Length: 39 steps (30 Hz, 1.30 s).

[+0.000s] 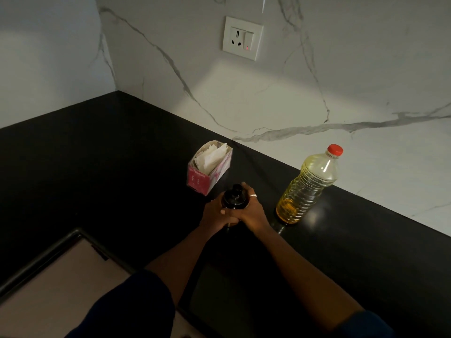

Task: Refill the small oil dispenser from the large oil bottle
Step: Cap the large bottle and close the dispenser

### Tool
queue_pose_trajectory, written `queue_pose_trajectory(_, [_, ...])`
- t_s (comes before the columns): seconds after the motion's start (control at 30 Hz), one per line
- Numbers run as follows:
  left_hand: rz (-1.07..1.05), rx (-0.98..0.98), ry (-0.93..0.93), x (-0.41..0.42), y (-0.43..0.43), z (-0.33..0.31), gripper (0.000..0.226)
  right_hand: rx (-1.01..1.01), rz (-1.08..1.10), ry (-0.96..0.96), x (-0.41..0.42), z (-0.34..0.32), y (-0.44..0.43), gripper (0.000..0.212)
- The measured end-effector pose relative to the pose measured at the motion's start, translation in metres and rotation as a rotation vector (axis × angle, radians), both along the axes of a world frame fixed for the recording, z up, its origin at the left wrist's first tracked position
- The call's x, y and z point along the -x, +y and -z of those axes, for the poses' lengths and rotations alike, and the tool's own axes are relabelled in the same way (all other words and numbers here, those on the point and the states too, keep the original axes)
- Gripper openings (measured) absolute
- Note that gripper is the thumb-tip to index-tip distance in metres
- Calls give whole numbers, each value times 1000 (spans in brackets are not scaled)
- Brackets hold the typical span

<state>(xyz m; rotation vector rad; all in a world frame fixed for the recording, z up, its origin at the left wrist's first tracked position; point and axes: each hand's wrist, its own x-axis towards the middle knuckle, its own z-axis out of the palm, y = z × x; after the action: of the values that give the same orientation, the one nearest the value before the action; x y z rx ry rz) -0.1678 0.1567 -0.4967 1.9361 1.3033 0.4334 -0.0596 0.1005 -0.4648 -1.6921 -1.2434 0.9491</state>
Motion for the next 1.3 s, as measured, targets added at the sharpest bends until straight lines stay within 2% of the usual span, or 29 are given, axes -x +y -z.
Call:
queue_pose_trajectory(0.07, [54, 34, -32, 2, 0, -2, 69, 15, -109, -45, -5, -4, 8, 94])
queue_pose_trajectory(0.13, [60, 124, -120, 3, 0, -4, 73, 3, -128, -80, -8, -5, 12, 88])
queue_pose_trajectory(0.2, [22, 149, -130, 2, 0, -3, 76, -42, -55, -117, -6, -3, 12, 77])
queue_pose_trajectory(0.3, [-65, 81, -54, -2, -3, 2, 77, -114, 66, -194, 1, 3, 8, 62])
queue_pose_trajectory(0.5, [-51, -96, 85, -10, -4, 8, 69, -81, 225, -160, 11, 13, 10, 80])
queue_pose_trajectory(0.63, [-46, -141, 136, -11, -8, 14, 64, -108, 235, -201, 13, 14, 10, 73])
queue_pose_trajectory(0.77, [-72, -86, 99, -12, -7, 10, 63, -113, 215, -184, 12, 12, 10, 61])
queue_pose_trajectory(0.93, [-18, -72, 120, -10, -7, 4, 64, -54, 74, -136, 4, 2, 7, 64])
queue_pose_trajectory(1.07, [-83, 70, -108, 0, -8, -4, 83, -46, -92, 81, -10, -11, 5, 51])
queue_pose_trajectory(1.17, [-73, 147, -251, 7, -11, -10, 99, -146, 36, 146, -14, -26, 15, 44])
queue_pose_trajectory(1.23, [-51, 150, -322, 11, -12, -16, 102, -198, 129, 63, -15, -40, 31, 37])
queue_pose_trajectory(1.3, [-39, 137, -373, 14, -11, -21, 102, -237, 106, -156, -15, -55, 51, 29])
